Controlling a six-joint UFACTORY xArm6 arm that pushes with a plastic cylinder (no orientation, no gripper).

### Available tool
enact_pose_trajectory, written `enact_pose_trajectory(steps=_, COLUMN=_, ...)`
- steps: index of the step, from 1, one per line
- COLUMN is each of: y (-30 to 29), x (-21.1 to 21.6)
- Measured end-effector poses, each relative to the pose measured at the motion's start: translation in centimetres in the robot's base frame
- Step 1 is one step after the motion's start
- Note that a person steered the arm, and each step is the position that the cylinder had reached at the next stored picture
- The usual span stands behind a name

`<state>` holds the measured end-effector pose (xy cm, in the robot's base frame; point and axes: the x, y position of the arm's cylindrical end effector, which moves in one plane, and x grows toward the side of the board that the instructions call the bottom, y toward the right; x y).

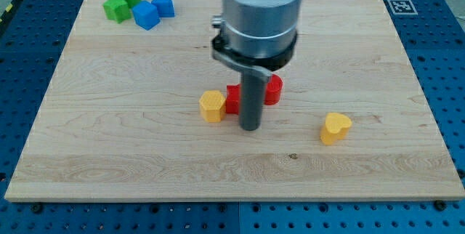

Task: Move the red star top of the red circle

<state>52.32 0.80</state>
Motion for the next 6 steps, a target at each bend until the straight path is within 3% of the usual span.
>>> enact_pose_trajectory(steps=6, y=-1.1, x=-7.6)
